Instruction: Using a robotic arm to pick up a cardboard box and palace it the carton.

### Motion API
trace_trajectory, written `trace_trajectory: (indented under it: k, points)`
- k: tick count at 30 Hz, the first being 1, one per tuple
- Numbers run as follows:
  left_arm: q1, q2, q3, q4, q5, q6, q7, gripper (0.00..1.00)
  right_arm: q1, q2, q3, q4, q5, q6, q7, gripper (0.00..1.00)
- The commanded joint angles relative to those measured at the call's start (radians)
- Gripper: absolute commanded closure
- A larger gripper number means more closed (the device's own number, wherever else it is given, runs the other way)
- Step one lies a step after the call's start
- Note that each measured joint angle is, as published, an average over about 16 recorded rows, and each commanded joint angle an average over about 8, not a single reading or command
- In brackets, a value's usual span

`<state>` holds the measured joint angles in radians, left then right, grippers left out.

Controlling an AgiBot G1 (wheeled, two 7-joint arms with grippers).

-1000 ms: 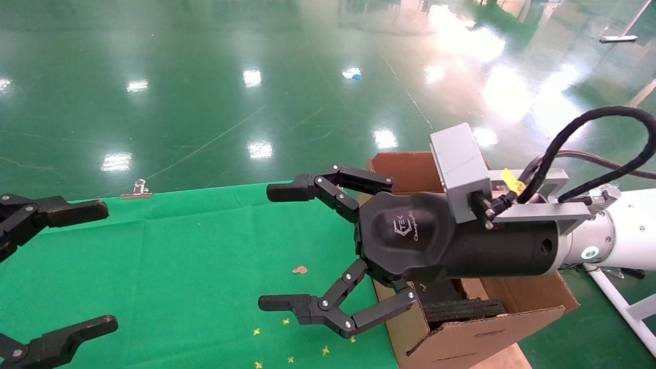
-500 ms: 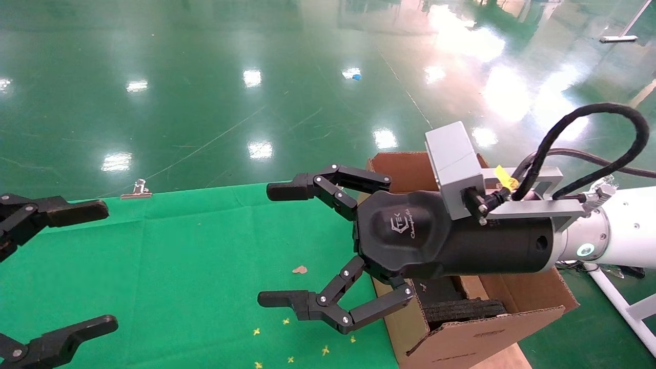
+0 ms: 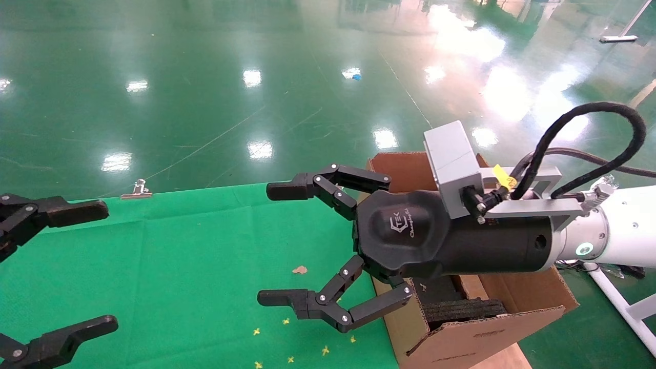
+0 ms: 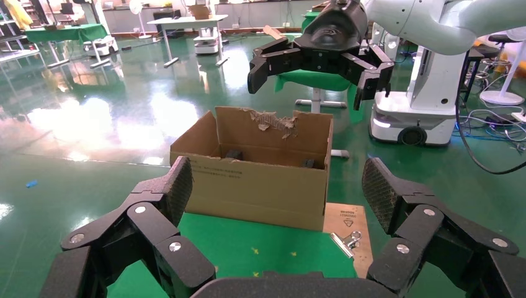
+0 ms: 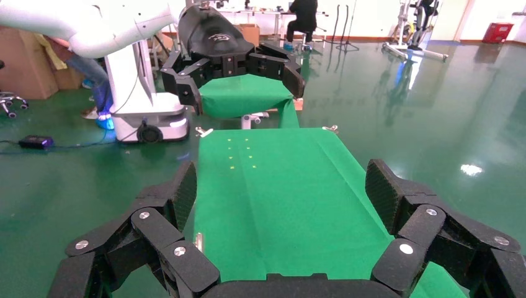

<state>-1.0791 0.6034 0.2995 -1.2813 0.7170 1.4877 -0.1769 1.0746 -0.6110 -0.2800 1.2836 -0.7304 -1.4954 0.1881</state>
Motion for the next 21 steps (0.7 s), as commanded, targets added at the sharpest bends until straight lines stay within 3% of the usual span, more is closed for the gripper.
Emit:
trace_trajectory:
  k: [1,21]
  points:
    - [0.000,0.000,0.000,0.000,0.000,0.000,0.000,0.00,0.000,0.000,-0.001,0.000,0.000,0.000,0.000,0.00]
    - [0.000,0.000,0.000,0.000,0.000,0.000,0.000,0.00,0.002,0.000,-0.002,-0.002,-0.001,0.001,0.001,0.00]
